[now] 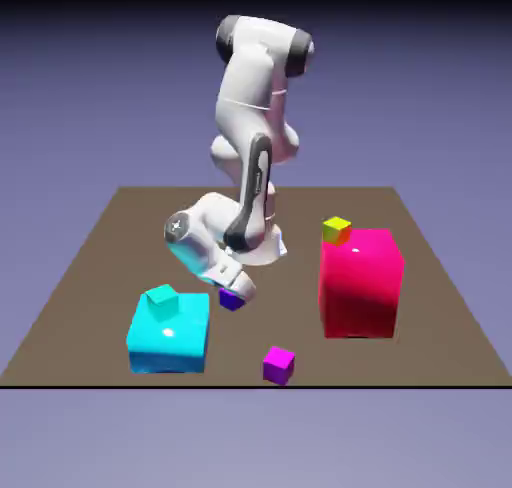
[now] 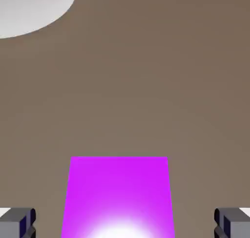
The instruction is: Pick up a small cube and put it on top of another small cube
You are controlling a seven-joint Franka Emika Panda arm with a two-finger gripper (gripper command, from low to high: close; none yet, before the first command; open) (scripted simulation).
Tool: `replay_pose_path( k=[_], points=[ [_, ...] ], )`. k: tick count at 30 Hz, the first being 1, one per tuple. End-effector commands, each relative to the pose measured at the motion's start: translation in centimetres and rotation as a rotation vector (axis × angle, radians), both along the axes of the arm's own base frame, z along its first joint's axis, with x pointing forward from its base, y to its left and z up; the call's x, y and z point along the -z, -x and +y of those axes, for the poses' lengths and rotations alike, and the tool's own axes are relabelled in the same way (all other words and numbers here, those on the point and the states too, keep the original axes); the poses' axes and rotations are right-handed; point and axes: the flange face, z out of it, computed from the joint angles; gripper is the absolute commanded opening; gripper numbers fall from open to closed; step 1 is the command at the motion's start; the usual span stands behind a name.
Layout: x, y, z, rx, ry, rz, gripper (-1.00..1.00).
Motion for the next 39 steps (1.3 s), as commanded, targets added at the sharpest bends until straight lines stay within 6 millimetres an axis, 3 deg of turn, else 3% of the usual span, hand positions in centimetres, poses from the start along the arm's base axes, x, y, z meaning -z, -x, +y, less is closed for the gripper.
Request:
replay_pose_path(
  k=[1,2,9,13,16,24,30,31,33,36,37,38,39],
  points=[
    [0.0,0.0,0.0,0.0,0.0,0.0,-1.0],
    [0.0,0.0,0.0,0.0,0.0,0.0,-1.0],
    [-6.4,-2.3,-1.8,0.006,0.003,-0.003,-1.0],
    [-10.5,-7.3,-3.3,0.168,0.046,-0.052,-1.0],
    [-13.7,-10.4,-5.4,0.296,0.06,-0.065,-1.0],
    [-17.9,-13.8,-14.0,0.491,0.026,-0.003,-1.0],
    [-22.6,-16.3,-18.4,0.562,0.008,-0.005,-1.0],
    [-21.6,-15.8,-18.5,0.542,0.001,0.0,-1.0],
    [-21.5,-15.7,-18.5,0.54,0.0,0.0,-1.0],
    [-15.8,-15.0,-16.1,0.539,-0.001,0.0,-1.0],
    [-15.3,-14.9,-15.9,0.54,0.0,0.0,-1.0],
    [-15.3,-14.9,-15.9,0.54,0.0,0.0,1.0],
    [-15.3,-14.9,-15.9,0.54,0.0,0.0,1.0]
  ],
)
